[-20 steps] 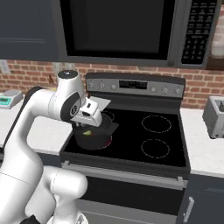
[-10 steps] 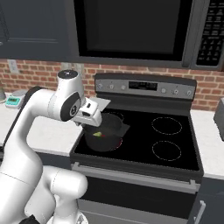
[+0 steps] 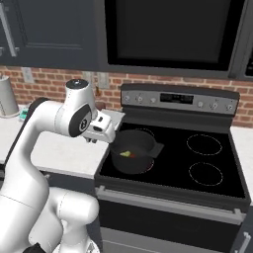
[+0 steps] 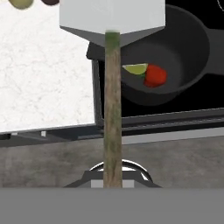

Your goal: Put the lemon wedge and bell pepper in the pot. Retrieve the spatula and lightly stir the vegetables in the pot.

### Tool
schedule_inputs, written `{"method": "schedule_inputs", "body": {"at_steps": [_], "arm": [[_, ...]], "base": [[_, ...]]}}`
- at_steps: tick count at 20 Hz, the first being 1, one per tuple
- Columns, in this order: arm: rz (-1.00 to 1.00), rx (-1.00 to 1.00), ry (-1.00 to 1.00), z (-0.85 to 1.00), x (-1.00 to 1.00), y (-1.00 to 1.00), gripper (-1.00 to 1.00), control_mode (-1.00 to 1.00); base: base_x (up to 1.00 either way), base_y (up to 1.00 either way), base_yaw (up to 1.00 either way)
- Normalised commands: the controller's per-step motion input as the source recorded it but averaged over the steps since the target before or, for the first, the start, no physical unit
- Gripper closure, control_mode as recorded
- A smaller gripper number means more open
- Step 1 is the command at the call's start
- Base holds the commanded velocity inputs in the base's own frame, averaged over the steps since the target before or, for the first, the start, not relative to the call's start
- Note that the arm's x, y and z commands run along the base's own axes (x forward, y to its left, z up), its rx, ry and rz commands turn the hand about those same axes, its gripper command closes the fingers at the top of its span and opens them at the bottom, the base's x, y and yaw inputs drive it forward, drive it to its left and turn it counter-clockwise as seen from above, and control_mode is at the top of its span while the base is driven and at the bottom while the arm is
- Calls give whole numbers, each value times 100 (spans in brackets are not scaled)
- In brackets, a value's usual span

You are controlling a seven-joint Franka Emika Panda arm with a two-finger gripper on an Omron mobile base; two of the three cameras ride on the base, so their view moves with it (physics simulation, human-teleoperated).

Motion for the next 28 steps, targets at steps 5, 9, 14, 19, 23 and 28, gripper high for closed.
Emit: {"method": "schedule_inputs", "body": {"at_steps": [5,9,14,19,23,28], "arm": [[0,0,0,0,0,0,100,100],[0,0,0,0,0,0,100,100],[0,0,0,0,0,0,100,100],[0,0,0,0,0,0,100,100],[0,0,0,0,0,0,100,100],[0,0,0,0,0,0,100,100]], "base": [[23,42,0],[28,37,0],[35,23,0],[45,11,0],[23,0,0],[4,0,0]]}}
